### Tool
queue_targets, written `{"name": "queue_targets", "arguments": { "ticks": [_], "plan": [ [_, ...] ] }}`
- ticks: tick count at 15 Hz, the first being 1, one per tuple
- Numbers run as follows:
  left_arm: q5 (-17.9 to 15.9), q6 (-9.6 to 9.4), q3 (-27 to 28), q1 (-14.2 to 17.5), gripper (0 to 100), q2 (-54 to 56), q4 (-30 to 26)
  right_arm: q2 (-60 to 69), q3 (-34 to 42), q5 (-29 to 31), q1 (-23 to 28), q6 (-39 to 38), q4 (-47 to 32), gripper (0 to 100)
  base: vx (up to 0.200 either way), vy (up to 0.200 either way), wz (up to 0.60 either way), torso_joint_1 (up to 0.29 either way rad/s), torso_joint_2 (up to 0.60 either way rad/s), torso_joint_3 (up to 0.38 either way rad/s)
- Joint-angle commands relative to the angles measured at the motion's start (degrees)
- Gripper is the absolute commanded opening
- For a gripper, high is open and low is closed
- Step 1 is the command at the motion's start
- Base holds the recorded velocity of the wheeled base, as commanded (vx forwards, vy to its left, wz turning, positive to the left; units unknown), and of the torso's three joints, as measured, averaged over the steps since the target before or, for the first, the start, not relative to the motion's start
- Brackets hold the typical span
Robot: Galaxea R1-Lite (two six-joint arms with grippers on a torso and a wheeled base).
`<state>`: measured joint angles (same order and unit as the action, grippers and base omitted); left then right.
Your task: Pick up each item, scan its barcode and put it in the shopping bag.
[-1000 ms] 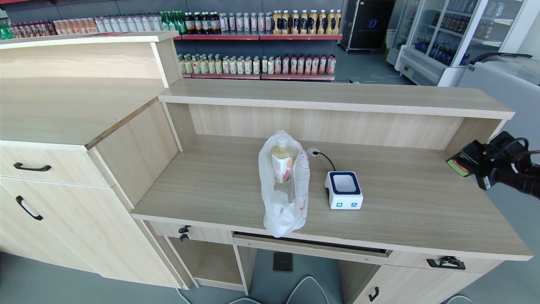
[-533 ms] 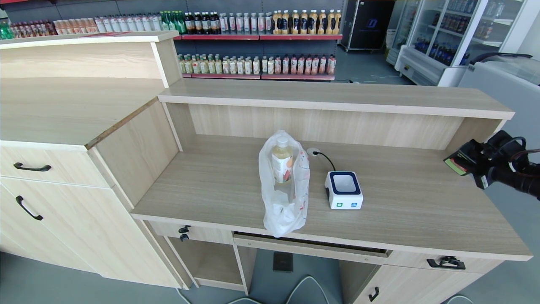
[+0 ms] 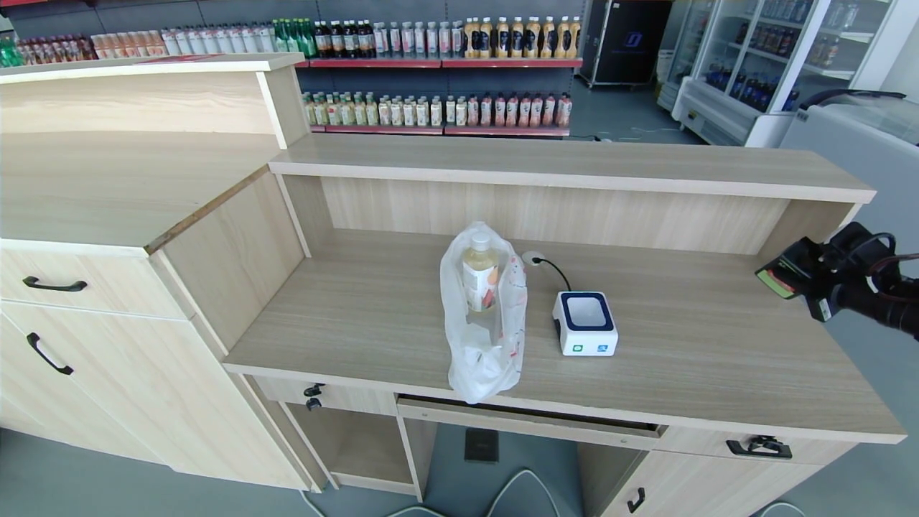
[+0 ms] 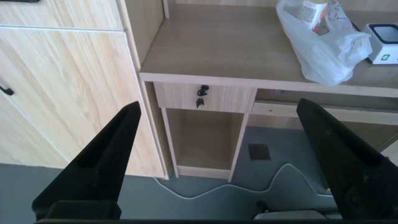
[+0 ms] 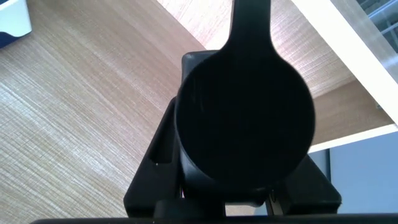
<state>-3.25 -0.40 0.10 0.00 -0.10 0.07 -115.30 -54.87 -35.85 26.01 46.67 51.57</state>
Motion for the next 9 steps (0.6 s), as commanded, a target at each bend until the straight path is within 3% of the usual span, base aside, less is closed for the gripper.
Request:
{"name": "queue_targets", "arguments": {
  "ticks": [1,9],
  "plan": [
    [0.00,0.05,-0.01,0.00,100,0.01,0.01,-0.10,0.03,-0.01,0.00,0.00,0.03,0,0.000,0.000,0.00,0.000,0.00,0.000],
    [0.00,-0.04,-0.01,0.00,100,0.01,0.01,-0.10,0.11,-0.01,0.00,0.09,0.11,0,0.000,0.000,0.00,0.000,0.00,0.000]
  ]
}}
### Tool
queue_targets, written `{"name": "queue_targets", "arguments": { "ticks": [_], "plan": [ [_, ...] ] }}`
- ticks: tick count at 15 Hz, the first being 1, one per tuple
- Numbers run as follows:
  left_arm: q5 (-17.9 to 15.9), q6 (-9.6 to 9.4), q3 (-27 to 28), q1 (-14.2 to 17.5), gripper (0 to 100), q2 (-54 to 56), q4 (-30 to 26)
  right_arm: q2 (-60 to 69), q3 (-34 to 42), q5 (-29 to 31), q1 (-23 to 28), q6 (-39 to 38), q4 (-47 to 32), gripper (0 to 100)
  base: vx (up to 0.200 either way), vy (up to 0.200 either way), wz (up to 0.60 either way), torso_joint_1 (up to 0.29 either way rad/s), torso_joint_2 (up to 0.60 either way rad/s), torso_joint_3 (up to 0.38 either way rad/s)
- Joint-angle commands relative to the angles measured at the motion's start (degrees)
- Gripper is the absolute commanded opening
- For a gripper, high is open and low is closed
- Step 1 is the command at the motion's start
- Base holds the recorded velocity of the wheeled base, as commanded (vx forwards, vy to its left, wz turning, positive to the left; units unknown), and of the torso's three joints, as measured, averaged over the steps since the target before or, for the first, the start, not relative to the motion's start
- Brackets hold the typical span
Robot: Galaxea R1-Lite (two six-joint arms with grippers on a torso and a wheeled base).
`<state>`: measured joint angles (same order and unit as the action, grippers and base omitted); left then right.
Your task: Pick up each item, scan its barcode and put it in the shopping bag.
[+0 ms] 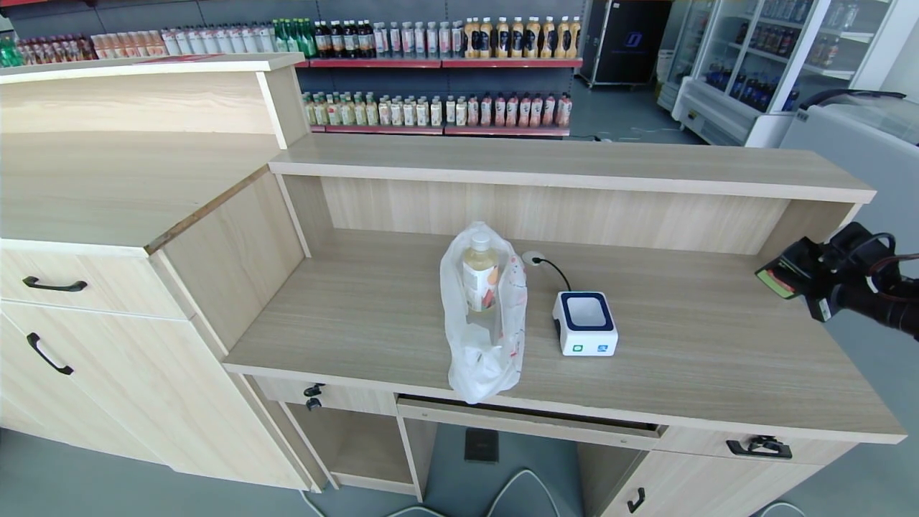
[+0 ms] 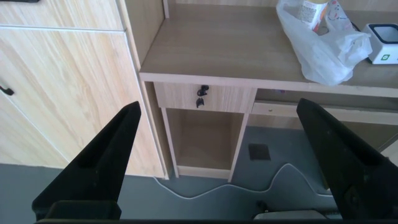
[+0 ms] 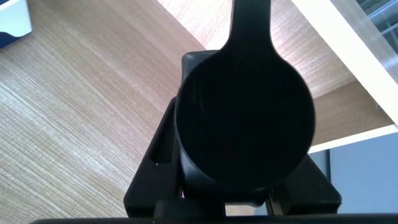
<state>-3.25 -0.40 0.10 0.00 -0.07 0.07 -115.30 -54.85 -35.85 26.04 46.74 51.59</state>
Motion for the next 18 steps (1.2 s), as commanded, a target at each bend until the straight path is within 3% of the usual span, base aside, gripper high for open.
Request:
{"name": "queue_targets", "arguments": {
  "ticks": [1,11,15,18],
  "plan": [
    [0.00,0.05,-0.01,0.00,100,-0.01,0.01,-0.01,0.00,-0.09,-0.02,0.02,0.00,0,0.000,0.000,0.00,0.000,0.00,0.000],
    [0.00,0.05,-0.01,0.00,100,-0.01,0.01,2.71,-0.79,-0.45,-1.87,-0.51,0.53,0,0.000,0.000,0.00,0.000,0.00,0.000],
    [0.00,0.05,-0.01,0.00,100,-0.01,0.01,9.74,-2.37,0.26,-13.91,-0.60,0.53,0,0.000,0.000,0.00,0.000,0.00,0.000],
    [0.00,-0.04,-0.01,0.00,100,-0.01,0.01,14.93,2.46,2.63,-21.12,9.34,1.23,0,0.000,0.000,0.00,0.000,0.00,0.000]
  ]
}}
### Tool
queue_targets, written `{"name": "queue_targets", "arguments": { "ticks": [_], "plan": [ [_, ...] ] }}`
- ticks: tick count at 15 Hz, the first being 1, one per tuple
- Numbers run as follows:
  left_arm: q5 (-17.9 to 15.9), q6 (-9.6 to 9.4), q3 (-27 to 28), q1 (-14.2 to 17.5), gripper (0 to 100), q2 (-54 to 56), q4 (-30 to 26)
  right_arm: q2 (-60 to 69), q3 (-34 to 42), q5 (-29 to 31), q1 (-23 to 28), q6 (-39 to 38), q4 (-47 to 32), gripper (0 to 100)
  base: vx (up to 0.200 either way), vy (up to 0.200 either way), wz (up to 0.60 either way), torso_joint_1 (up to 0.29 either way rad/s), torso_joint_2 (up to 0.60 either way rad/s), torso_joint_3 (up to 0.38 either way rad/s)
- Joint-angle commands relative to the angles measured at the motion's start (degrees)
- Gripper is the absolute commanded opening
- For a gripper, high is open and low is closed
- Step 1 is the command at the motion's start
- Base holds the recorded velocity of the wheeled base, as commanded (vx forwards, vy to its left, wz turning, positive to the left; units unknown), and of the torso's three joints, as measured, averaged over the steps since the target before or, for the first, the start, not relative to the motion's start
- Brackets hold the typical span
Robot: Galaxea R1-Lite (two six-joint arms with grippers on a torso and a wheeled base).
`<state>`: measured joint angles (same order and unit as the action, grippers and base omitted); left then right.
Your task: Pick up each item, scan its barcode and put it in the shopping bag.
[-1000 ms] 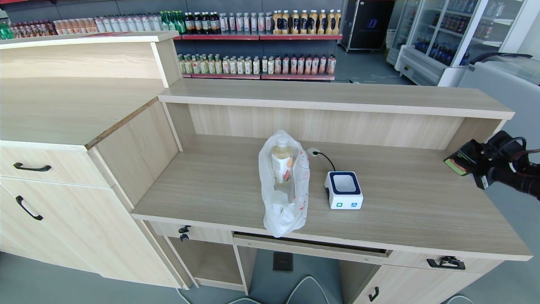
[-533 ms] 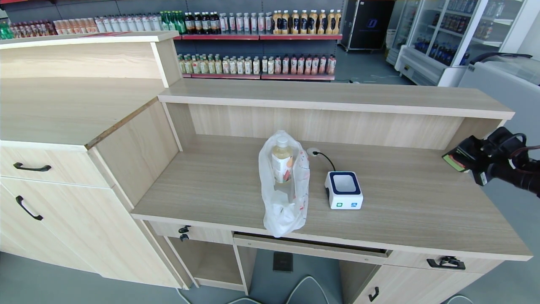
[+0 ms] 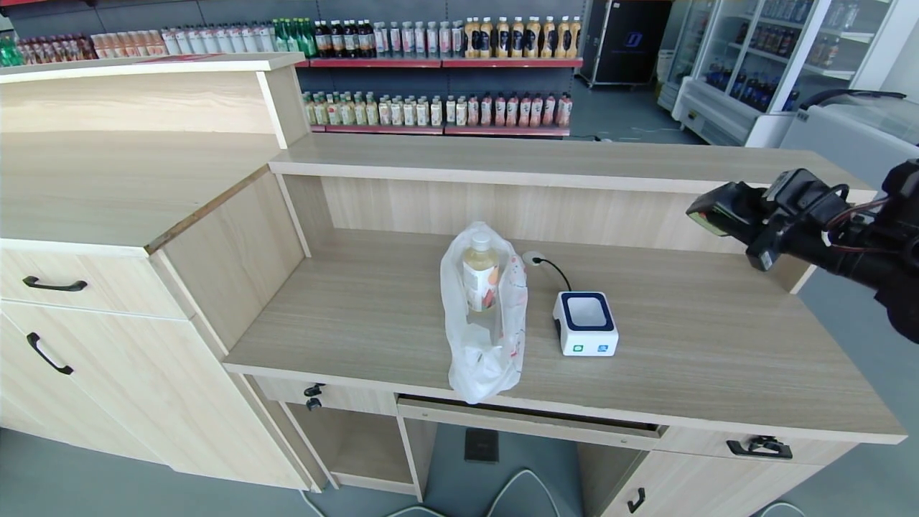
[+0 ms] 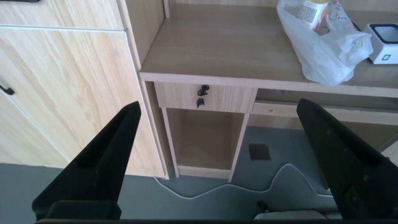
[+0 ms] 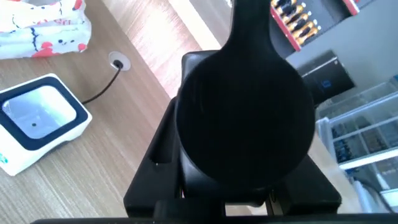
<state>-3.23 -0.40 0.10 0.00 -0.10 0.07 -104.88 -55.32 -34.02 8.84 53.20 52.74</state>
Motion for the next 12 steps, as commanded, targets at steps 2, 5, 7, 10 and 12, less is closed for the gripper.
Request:
{"name": "queue_targets", "arguments": {
  "ticks": [2,5,7,10,12],
  "plan": [
    [-0.02,-0.04,-0.01,0.00,100,0.01,0.01,5.47,7.33,-0.08,-5.06,9.91,2.81,0,0.000,0.000,0.00,0.000,0.00,0.000],
    [-0.02,0.05,-0.01,0.00,100,0.01,0.01,5.30,29.92,-13.35,-6.03,39.35,18.72,0,0.000,0.000,0.00,0.000,0.00,0.000],
    [-0.02,-0.04,-0.01,0.00,100,0.01,0.01,5.47,27.81,-19.50,-14.99,52.44,17.58,0,0.000,0.000,0.00,0.000,0.00,0.000],
    [-0.02,-0.04,-0.01,0.00,100,0.01,0.01,5.65,23.07,-20.56,-22.64,61.32,18.19,0,0.000,0.000,0.00,0.000,0.00,0.000],
    [-0.02,0.05,-0.01,0.00,100,0.01,0.01,5.30,18.41,-22.75,-31.43,67.47,22.23,0,0.000,0.000,0.00,0.000,0.00,0.000]
  ]
}}
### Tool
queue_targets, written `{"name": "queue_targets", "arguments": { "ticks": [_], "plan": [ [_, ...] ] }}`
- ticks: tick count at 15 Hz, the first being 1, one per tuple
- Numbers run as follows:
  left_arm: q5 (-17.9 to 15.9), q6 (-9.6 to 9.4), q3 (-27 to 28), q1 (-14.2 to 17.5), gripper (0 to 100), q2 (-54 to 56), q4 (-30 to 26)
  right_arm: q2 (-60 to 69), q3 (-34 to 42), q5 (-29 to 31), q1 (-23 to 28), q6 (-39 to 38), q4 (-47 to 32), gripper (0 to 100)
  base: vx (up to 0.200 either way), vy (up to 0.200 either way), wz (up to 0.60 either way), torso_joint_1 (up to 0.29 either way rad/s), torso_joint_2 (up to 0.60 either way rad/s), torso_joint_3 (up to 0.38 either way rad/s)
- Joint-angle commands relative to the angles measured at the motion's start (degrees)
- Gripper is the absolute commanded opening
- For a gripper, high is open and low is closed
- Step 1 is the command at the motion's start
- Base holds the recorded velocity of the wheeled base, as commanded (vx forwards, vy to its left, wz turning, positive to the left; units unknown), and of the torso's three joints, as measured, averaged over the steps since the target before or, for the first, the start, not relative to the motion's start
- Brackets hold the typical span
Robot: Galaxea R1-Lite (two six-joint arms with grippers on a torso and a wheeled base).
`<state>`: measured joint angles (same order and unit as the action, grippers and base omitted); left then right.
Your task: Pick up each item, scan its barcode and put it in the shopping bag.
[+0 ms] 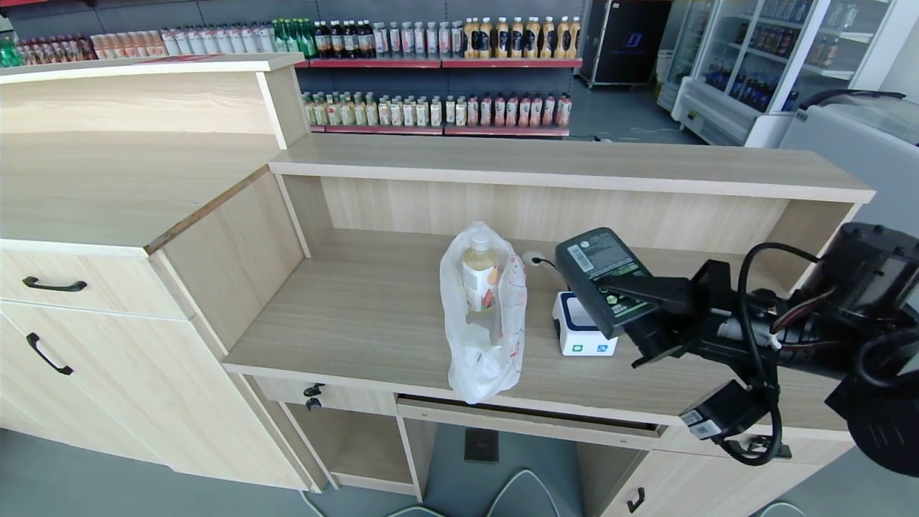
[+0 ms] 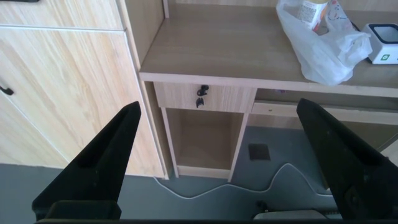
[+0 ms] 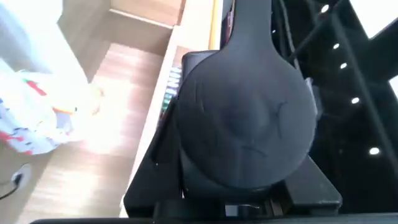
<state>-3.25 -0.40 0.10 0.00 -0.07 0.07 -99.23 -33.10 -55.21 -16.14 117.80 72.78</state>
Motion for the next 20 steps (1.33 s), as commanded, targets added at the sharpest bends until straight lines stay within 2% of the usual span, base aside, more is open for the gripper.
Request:
{"name": "queue_targets", "arguments": {
  "ticks": [1,4,5,9,14,20],
  "plan": [
    [0.00,-0.04,-0.01,0.00,100,-0.01,0.01,-0.61,-3.82,-1.57,-9.17,3.05,5.36,0,0.000,0.000,0.00,0.000,0.00,0.000],
    [0.00,-0.04,-0.01,0.00,100,-0.01,0.01,-0.88,-3.38,-1.65,-15.15,3.67,16.52,0,0.000,0.000,0.00,0.000,0.00,0.000],
    [0.00,0.05,-0.01,0.00,100,-0.01,0.01,-0.08,-2.32,-1.65,-15.68,4.02,17.22,0,0.000,0.000,0.00,0.000,0.00,0.000],
    [0.00,-0.04,-0.01,0.00,100,-0.01,0.01,1.85,-0.13,-2.45,-16.20,6.22,17.22,0,0.000,0.000,0.00,0.000,0.00,0.000],
    [0.00,-0.04,-0.01,0.00,100,-0.01,0.01,3.69,2.69,-2.45,-21.48,6.13,17.22,0,0.000,0.000,0.00,0.000,0.00,0.000],
    [0.00,-0.04,-0.01,0.00,100,-0.01,0.01,6.59,4.09,-2.53,-22.88,6.22,14.85,0,0.000,0.000,0.00,0.000,0.00,0.000]
  ]
}}
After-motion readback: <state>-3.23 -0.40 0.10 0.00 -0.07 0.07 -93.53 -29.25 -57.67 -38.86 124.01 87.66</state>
